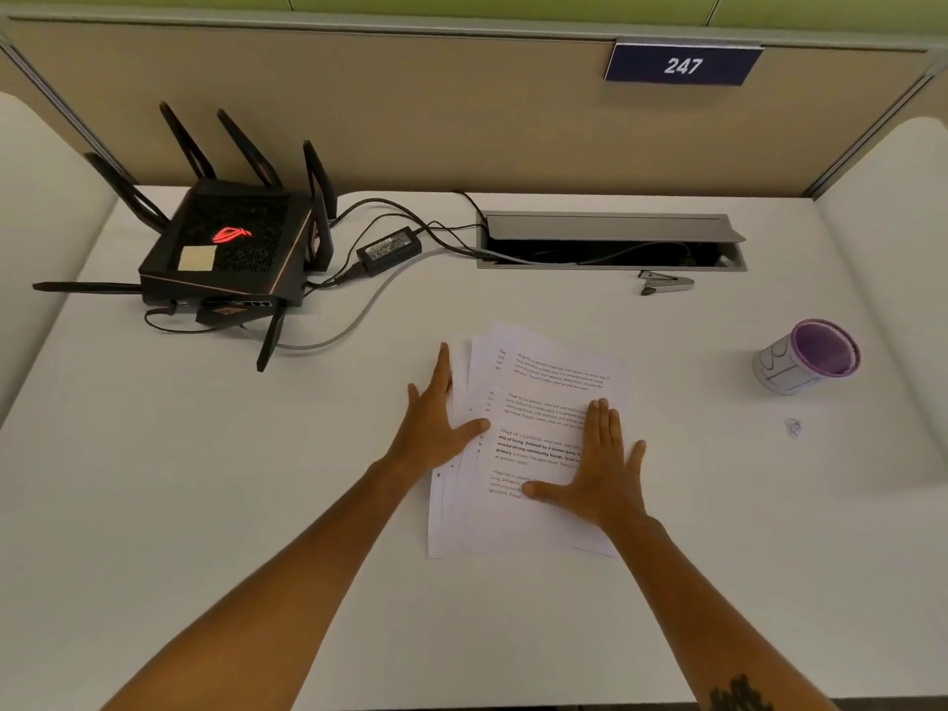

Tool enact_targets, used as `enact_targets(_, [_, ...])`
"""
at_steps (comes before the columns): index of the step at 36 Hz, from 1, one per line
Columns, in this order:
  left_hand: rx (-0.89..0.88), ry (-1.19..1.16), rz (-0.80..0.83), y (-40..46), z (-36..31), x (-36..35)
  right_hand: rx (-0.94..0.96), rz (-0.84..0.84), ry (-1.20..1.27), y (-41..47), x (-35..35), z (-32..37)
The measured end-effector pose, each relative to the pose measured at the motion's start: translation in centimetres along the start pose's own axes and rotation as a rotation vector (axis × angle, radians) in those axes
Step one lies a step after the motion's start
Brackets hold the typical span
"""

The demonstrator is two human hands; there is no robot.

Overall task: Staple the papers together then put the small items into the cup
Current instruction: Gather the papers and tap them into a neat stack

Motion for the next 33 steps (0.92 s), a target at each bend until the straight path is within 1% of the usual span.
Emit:
enact_targets(4, [0.105,-0.257,-0.188,-1.9,0.2,1.1,0.006,-0.008,0.007,0.0,0.0,0.0])
enact_targets(7, [0.21,-0.387,-0.25,-3.1,1.2,0.8,0.024,-0.016,0.037,0.0,-0.1,0.1])
enact_targets(10, [0.265,-0.417,-0.268,-3.8,2.2,0.5,0.07,-0.016,0.04,0.0,-0.4,0.5])
enact_targets(13, [0.316,-0.412,-0.253,-4.0,2.9,0.0,0.139,-0.021,0.083,-0.1,-0.9,1.5])
enact_targets(19, [0.33,-0.42,-0.228,-4.1,2.6,-0.3,0.21,-0.04,0.15,-0.4,-2.0,3.4])
enact_targets(22, [0.323,-0.42,-0.241,-4.3,2.4,-0.2,0.242,-0.022,0.197,-0.6,-2.2,4.3])
enact_targets(24, [0.304,-0.413,-0.254,-4.4,2.1,0.1,0.222,-0.026,0.343,-1.0,-1.5,4.3])
enact_targets(25, [0.288,-0.415,-0.261,-4.5,1.8,0.3,0.19,-0.06,0.438,-1.1,-0.8,3.9])
enact_targets(28, [0.225,-0.451,-0.258,-4.7,1.1,1.0,0.005,-0.232,0.662,-1.5,1.6,1.2])
enact_targets(30, [0.181,-0.471,-0.243,-4.9,0.6,1.5,-0.132,-0.299,0.789,-1.7,2.6,-0.4])
enact_targets(31, [0.166,-0.477,-0.238,-5.0,0.4,1.9,-0.171,-0.3,0.874,-1.8,2.9,-0.9])
enact_targets(33, [0.147,-0.495,-0.234,-5.3,0.1,2.5,-0.183,-0.253,1.051,-1.6,3.4,-1.0])
Point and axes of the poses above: each hand's wrist, its own y-axis towards the middle knuckle, its own x-axis out of the back of the hand, z = x × y, the point moved 10 cm from there along y, towards the middle knuckle, and after that the axes turned 2 degrees about -z, right-handed, at the moved point
